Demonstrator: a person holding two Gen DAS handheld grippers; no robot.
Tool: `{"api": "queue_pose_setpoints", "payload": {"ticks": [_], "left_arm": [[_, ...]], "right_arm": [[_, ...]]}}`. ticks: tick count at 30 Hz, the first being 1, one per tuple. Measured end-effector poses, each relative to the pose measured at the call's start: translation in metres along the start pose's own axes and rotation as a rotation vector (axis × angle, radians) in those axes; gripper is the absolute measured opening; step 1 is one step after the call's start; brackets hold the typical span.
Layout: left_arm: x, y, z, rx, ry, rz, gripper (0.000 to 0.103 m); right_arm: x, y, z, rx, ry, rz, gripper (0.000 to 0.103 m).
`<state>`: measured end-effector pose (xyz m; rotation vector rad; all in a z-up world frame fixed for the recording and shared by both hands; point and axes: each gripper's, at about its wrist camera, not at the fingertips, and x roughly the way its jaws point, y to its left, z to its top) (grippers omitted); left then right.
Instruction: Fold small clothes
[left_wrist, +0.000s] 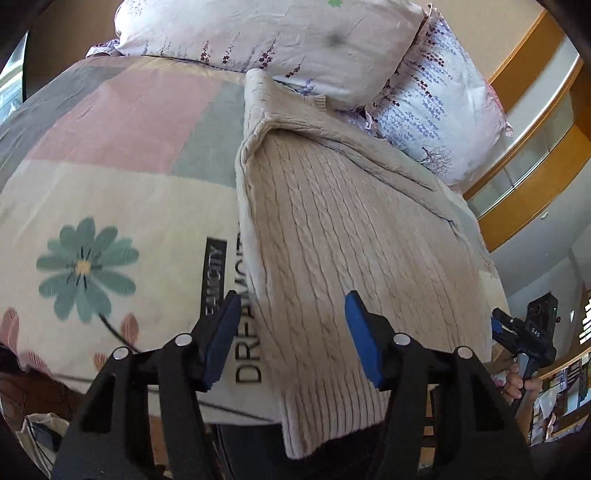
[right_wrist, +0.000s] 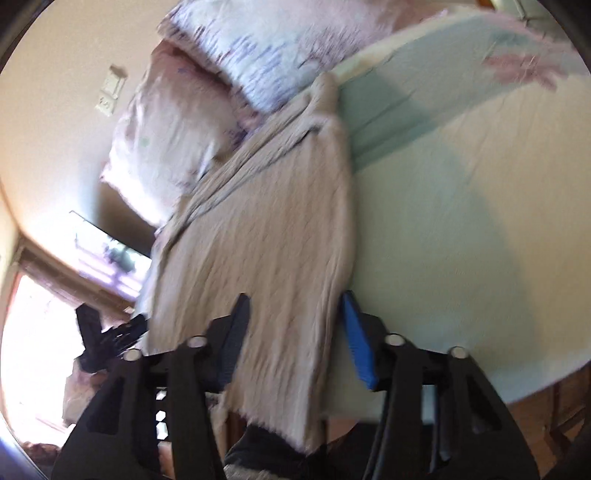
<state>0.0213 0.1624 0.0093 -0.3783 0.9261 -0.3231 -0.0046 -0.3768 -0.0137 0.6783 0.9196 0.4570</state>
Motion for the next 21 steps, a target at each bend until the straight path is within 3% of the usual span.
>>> {"api": "queue_pose_setpoints", "payload": {"ticks": [2,3,8,9,11,13,15,21], "left_arm": [[-0.005,-0.004,-0.018,-0.023,0.012,-0.072,0.040],[-0.005,-0.006,-0.025,-0.040,0.018,-0.104,0.038],[-0.011,-0.008,-0.051,-0.077,0.020,-0.174,0.026],[-0.010,-0.008,-0.052,-0.084,0.025,-0.184,0.024],[-0.007,-0.010,-0.048,-0.083,0.026,-0.182,0.008],[-0.008,-0.010,-0.037,-0.091,0.009,-0.219,0.007],[-0.012,-0.011,-0.007,-0.079,-0.036,-0.237,0.007],[-0.014,-0.011,0.125,-0.030,-0.257,-0.150,0.006]], "right_arm": [[0.007,0.005,-0.015,0.006,0.055,0.059,0.024],[0.010,0.006,-0.022,0.012,0.075,0.092,0.016],[0.016,0.012,-0.039,0.016,0.088,0.143,0.010],[0.016,0.012,-0.038,0.019,0.079,0.153,0.008],[0.012,0.014,-0.035,0.016,0.057,0.175,0.007],[0.007,0.023,-0.026,-0.017,0.009,0.187,0.006],[-0.001,0.032,-0.011,-0.048,-0.051,0.214,0.006],[-0.002,0.059,0.091,-0.090,-0.292,0.330,0.006]]}}
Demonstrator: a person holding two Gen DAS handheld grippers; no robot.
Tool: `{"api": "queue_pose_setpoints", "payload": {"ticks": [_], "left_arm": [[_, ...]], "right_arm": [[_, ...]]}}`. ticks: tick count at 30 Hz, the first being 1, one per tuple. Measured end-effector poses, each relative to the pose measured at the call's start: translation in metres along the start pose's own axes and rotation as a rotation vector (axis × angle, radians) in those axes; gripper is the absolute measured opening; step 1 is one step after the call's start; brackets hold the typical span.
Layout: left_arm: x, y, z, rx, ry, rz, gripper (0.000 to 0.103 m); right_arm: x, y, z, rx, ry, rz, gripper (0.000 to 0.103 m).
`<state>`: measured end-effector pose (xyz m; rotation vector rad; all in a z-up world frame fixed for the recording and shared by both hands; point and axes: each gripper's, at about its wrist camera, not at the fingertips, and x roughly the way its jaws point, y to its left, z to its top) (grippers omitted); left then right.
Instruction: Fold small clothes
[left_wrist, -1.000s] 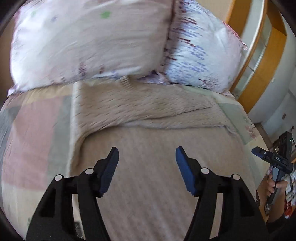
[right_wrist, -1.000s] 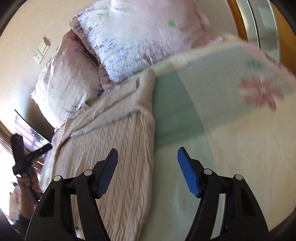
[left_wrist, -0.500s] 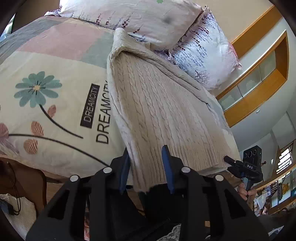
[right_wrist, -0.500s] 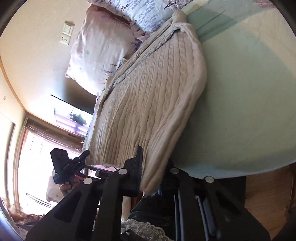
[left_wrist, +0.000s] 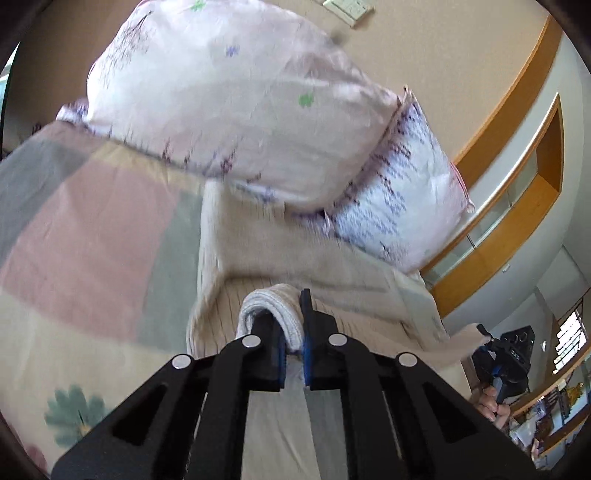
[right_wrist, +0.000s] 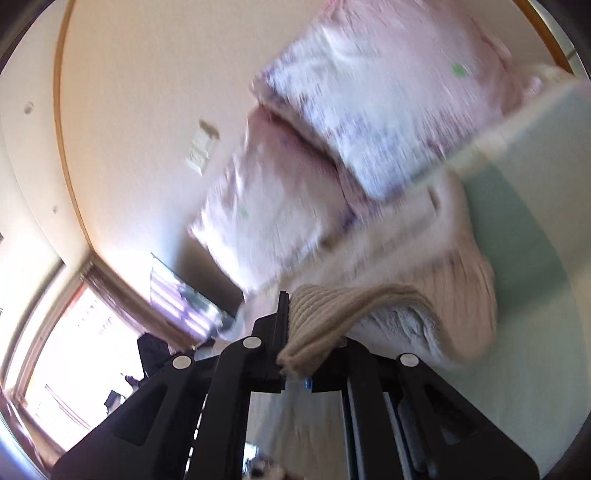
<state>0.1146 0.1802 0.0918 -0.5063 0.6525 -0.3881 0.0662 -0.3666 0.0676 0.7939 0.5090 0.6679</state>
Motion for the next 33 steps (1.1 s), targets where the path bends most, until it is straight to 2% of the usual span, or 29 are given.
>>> {"api": "queue_pose_setpoints", "payload": {"ticks": [2,4,6,7,8,9,10,11,12,13,14,18,20,22,24,27,28,31,33], "left_arm": [[0.028,-0.002,0.036,0.014,-0.027,0.024,0.006],[0.071,-0.006,0.068,0.051,-0.033,0.072,0.006],[0.115,-0.006,0.088,0.094,-0.019,0.137,0.006],[0.140,-0.003,0.094,0.101,0.014,0.164,0.008],[0.164,0.004,0.099,0.081,0.057,0.200,0.012],[0.178,0.013,0.101,0.044,0.092,0.220,0.014],[0.181,0.021,0.102,0.001,0.102,0.224,0.026],[0.175,0.027,0.102,-0.023,0.089,0.215,0.048],[0.164,0.033,0.100,-0.035,0.057,0.204,0.059],[0.152,0.039,0.097,-0.038,0.035,0.193,0.071],[0.144,0.046,0.094,-0.051,0.042,0.186,0.073],[0.140,0.076,0.072,-0.140,0.164,0.115,0.069],[0.149,0.084,0.060,-0.155,0.231,0.105,0.062],[0.157,0.088,0.052,-0.181,0.254,0.077,0.062],[0.164,0.087,0.052,-0.188,0.241,0.055,0.061],[0.176,0.091,0.047,-0.268,0.254,-0.005,0.038],[0.180,0.094,0.043,-0.304,0.262,-0.021,0.026],[0.178,0.100,0.043,-0.406,0.256,-0.061,0.018],[0.169,0.089,0.049,-0.449,0.227,-0.108,0.016]], "right_arm": [[0.031,-0.012,0.039,0.011,-0.070,0.003,0.006],[0.059,-0.029,0.066,0.040,-0.091,-0.018,0.006],[0.097,-0.056,0.093,0.086,-0.110,-0.098,0.007],[0.118,-0.071,0.103,0.108,-0.101,-0.176,0.008],[0.135,-0.085,0.109,0.125,-0.078,-0.251,0.019],[0.151,-0.101,0.113,0.144,-0.035,-0.330,0.040],[0.157,-0.113,0.113,0.179,-0.001,-0.368,0.052],[0.156,-0.122,0.112,0.214,0.008,-0.366,0.070],[0.149,-0.126,0.109,0.220,-0.023,-0.331,0.082],[0.137,-0.125,0.107,0.184,-0.070,-0.320,0.087],[0.130,-0.122,0.109,0.155,-0.092,-0.336,0.091],[0.109,-0.115,0.115,0.100,-0.148,-0.294,0.092],[0.109,-0.117,0.118,0.094,-0.138,-0.288,0.092],[0.109,-0.123,0.114,0.100,-0.127,-0.300,0.092],[0.117,-0.126,0.116,0.119,-0.106,-0.307,0.092],[0.128,-0.127,0.119,0.151,-0.085,-0.282,0.092],[0.128,-0.128,0.118,0.155,-0.078,-0.273,0.092],[0.126,-0.125,0.119,0.160,-0.071,-0.246,0.092],[0.122,-0.125,0.121,0.173,-0.082,-0.236,0.092]]}}
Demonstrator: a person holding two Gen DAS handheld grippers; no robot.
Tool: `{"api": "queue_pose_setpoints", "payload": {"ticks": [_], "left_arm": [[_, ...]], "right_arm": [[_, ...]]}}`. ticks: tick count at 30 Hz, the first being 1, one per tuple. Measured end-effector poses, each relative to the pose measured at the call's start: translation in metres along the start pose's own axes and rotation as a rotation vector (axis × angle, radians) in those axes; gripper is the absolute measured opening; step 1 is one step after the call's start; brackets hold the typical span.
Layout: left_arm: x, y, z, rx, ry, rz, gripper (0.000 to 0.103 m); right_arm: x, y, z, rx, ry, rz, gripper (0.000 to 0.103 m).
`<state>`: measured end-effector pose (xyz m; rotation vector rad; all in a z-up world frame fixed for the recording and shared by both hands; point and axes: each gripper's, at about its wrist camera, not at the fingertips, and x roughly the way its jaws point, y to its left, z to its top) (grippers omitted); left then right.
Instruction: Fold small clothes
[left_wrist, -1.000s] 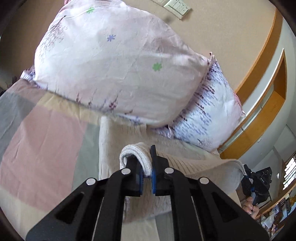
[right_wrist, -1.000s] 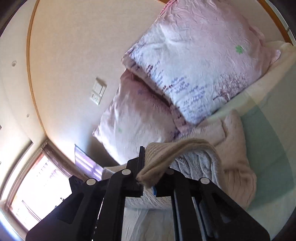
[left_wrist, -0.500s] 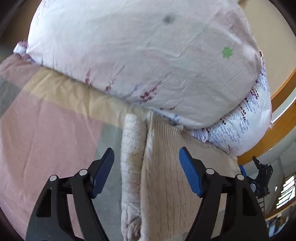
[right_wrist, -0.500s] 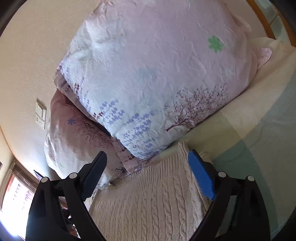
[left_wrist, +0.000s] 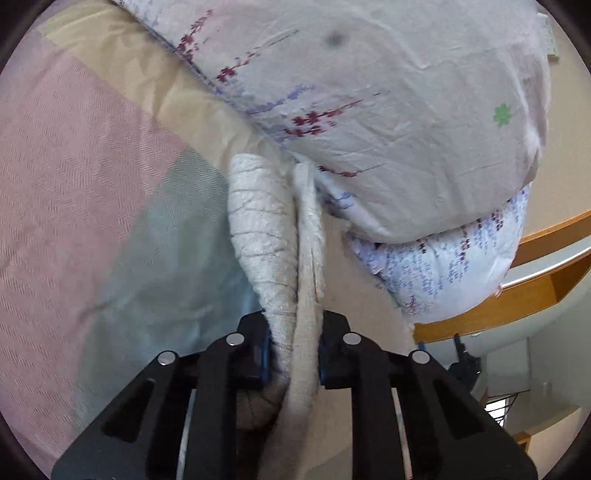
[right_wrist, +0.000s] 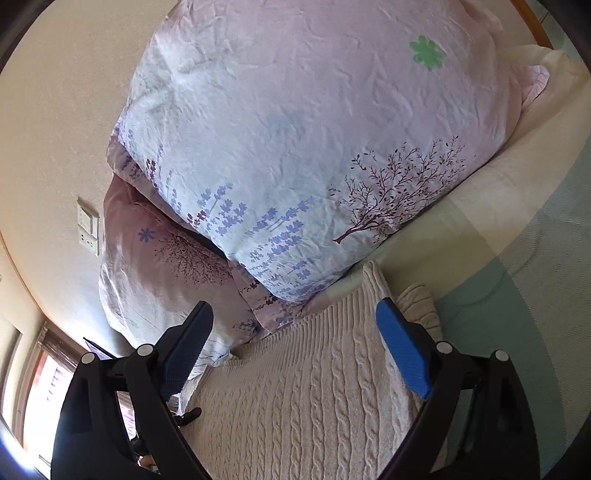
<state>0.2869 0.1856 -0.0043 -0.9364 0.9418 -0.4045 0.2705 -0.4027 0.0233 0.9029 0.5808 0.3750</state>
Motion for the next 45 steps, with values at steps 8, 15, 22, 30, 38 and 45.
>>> {"api": "queue_pose_setpoints", "payload": {"ticks": [8,15,22,30,38,45], "left_arm": [[0.089,-0.194,-0.053,0.272,0.092,-0.285,0.015],[0.222,-0.243,-0.111,0.179,0.401,-0.492,0.056],[0.143,-0.201,-0.095,0.446,0.114,-0.011,0.086],[0.176,-0.158,-0.119,0.466,0.236,0.151,0.086],[0.166,-0.145,-0.107,0.389,0.241,0.010,0.039],[0.085,-0.131,-0.088,0.558,0.121,0.186,0.048]], "right_arm": [[-0.039,0.000,0.026,-0.019,-0.109,-0.057,0.091],[-0.048,-0.042,0.053,0.067,-0.019,-0.079,0.092],[-0.015,-0.052,0.047,0.072,0.241,-0.112,0.096],[0.025,-0.053,0.019,0.048,0.410,-0.139,0.073],[0.031,-0.047,0.011,0.130,0.437,0.107,0.033],[0.080,0.018,-0.029,-0.041,0.557,0.146,0.031]]}}
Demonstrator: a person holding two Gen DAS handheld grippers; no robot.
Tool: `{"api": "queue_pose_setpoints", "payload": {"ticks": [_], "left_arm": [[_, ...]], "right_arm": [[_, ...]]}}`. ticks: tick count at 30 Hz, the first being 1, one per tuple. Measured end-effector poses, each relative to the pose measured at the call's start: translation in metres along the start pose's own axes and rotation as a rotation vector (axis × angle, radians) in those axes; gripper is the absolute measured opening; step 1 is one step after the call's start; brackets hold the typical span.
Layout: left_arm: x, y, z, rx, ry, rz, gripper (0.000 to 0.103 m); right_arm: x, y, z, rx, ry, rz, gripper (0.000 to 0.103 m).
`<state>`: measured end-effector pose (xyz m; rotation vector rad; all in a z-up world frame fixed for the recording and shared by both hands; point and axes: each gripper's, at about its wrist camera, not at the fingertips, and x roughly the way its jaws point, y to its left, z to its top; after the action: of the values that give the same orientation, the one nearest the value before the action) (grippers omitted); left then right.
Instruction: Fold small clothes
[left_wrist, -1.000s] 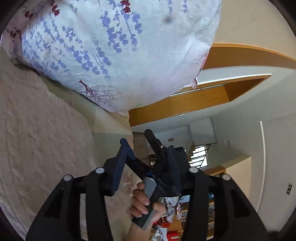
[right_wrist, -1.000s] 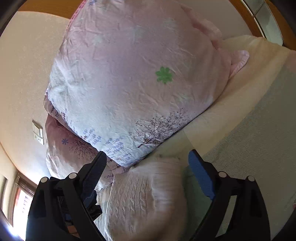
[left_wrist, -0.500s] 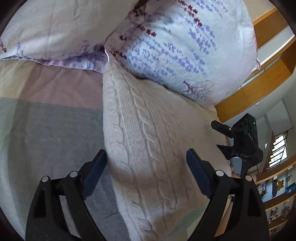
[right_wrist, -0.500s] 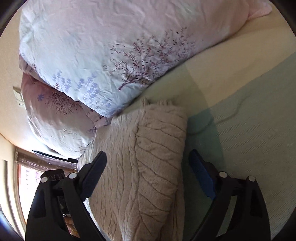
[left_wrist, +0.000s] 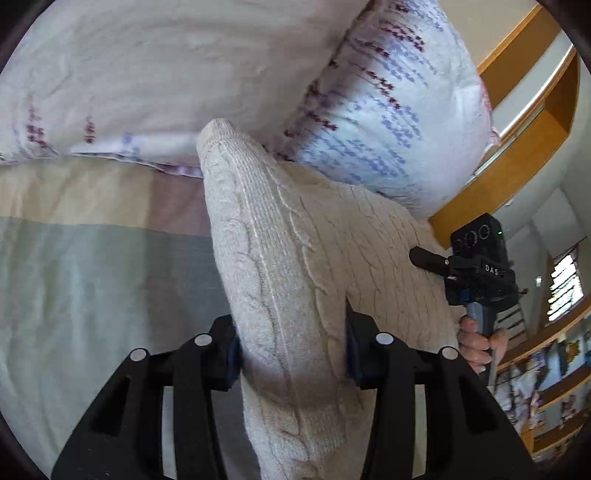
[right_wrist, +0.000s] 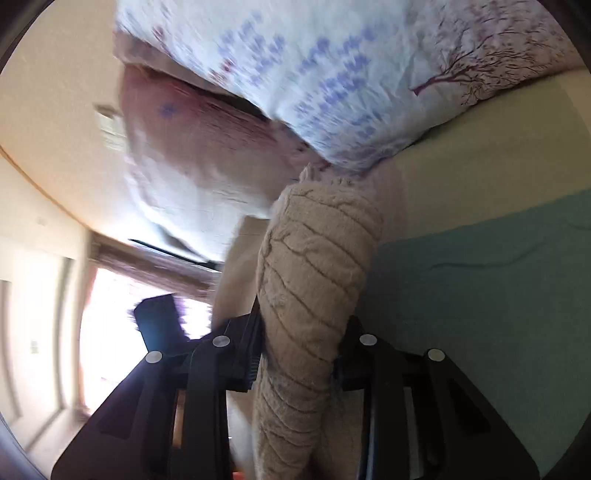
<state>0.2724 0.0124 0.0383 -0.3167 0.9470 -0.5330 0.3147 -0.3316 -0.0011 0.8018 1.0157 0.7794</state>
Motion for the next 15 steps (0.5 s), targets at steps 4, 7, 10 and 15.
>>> {"api": "queue_pose_setpoints", "payload": {"ticks": [4,7,10,15], "left_arm": [[-0.007,0.014,-0.009,-0.015,-0.029,0.100,0.063],[-0.032,-0.002,-0.029,0.074,-0.170,0.188,0.077],[-0.059,-0.012,-0.052,0.102,-0.252,0.242,0.085],[-0.081,-0.023,-0.094,0.047,-0.269,0.337,0.101]], "right_arm": [[0.008,-0.015,0.001,0.058,-0.043,-0.120,0.040],[0.000,-0.007,0.000,0.000,-0.119,-0.123,0.032],[0.001,-0.011,0.011,0.017,-0.203,-0.207,0.009],[-0.018,-0.012,0.006,0.042,-0.267,-0.328,0.014]]}}
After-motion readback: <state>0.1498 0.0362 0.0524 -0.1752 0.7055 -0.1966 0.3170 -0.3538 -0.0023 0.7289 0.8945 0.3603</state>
